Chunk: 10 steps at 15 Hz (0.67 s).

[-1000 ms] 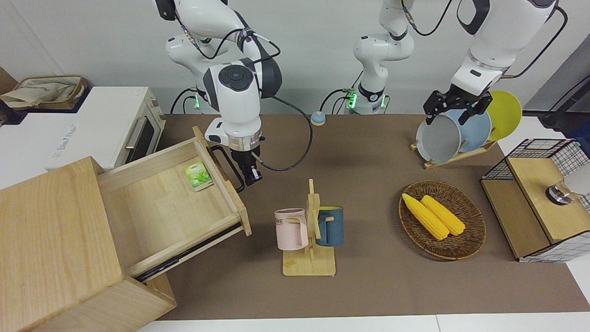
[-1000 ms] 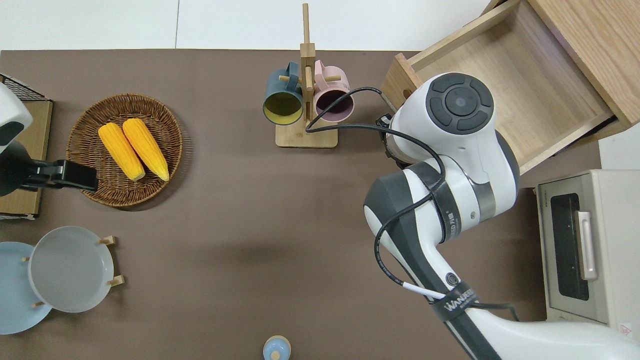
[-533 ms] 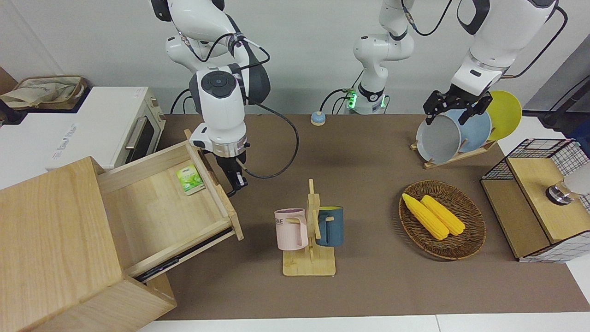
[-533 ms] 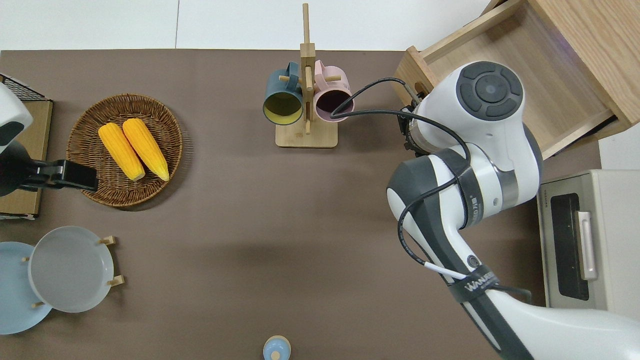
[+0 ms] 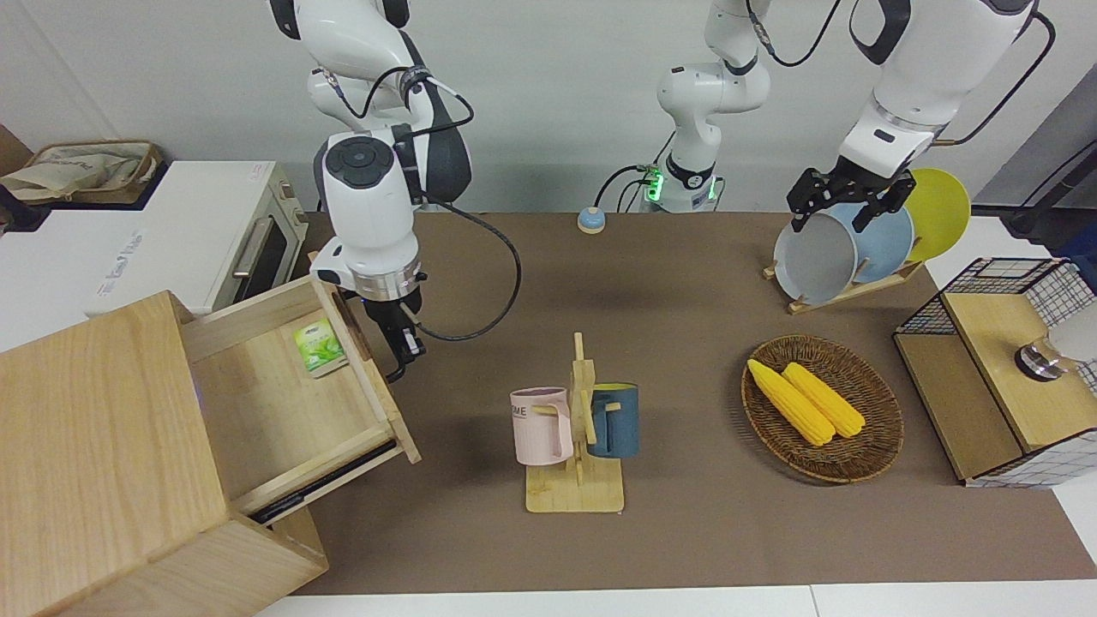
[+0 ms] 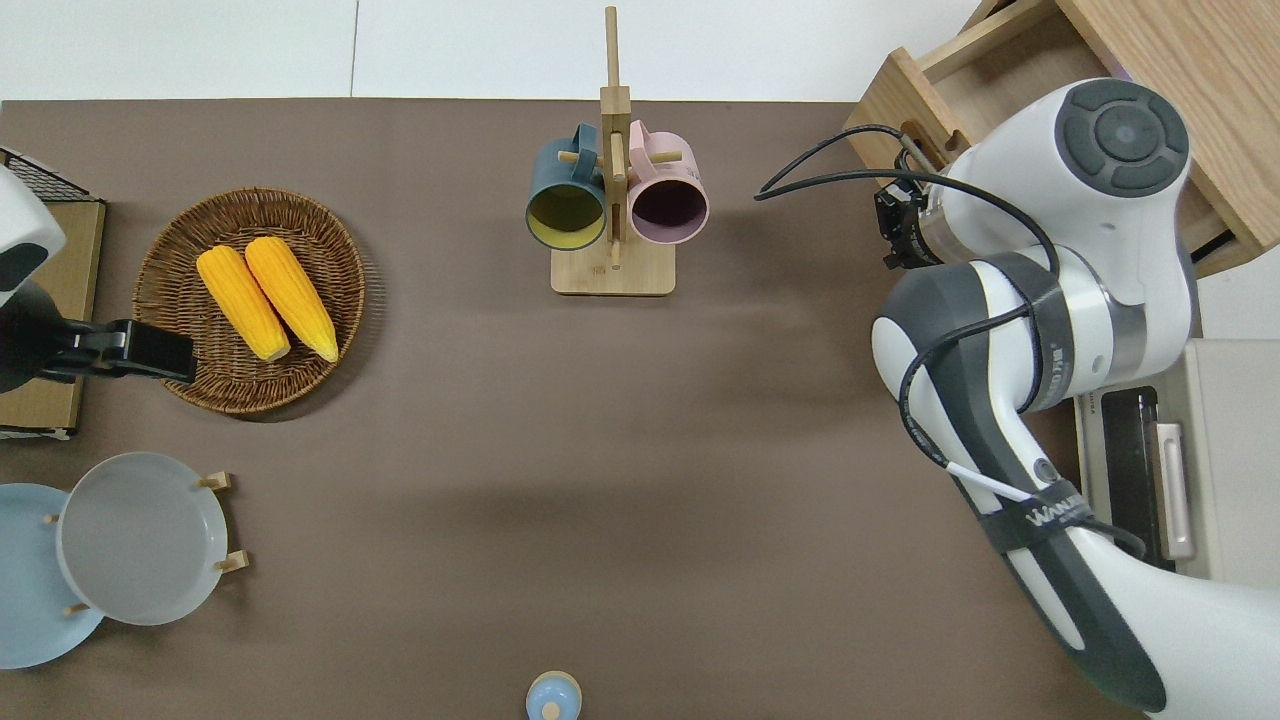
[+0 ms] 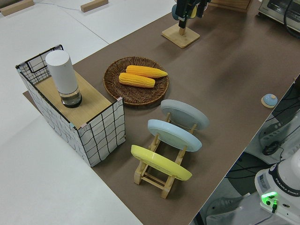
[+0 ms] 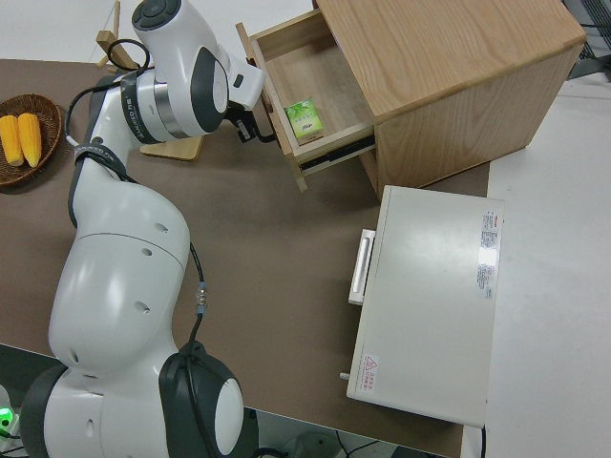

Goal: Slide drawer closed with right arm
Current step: 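Press the right gripper on the drawer front until it sits flush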

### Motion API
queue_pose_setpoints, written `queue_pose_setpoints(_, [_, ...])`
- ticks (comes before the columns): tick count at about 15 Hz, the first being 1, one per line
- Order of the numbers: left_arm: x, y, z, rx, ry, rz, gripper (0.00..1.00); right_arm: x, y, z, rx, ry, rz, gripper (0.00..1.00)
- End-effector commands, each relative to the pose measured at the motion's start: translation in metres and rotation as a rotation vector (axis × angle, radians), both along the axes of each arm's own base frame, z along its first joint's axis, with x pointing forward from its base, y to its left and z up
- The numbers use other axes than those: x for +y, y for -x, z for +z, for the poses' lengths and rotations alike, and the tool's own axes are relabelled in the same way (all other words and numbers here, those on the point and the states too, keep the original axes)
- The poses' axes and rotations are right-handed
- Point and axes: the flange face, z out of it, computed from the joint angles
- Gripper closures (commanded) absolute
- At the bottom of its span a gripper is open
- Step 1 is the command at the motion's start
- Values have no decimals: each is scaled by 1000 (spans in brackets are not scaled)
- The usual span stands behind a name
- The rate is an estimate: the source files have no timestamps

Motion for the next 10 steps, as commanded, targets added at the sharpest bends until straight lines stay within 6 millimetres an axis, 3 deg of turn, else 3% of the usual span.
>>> queue_pose_setpoints(1, [1,-2,4,5,-16,-12,7,-36,-16,4,-53,3,41,1000])
queue_pose_setpoints(10, [1,-2,3,6,-16,-12,7,-100,-27,0,-64,-14,71,1000])
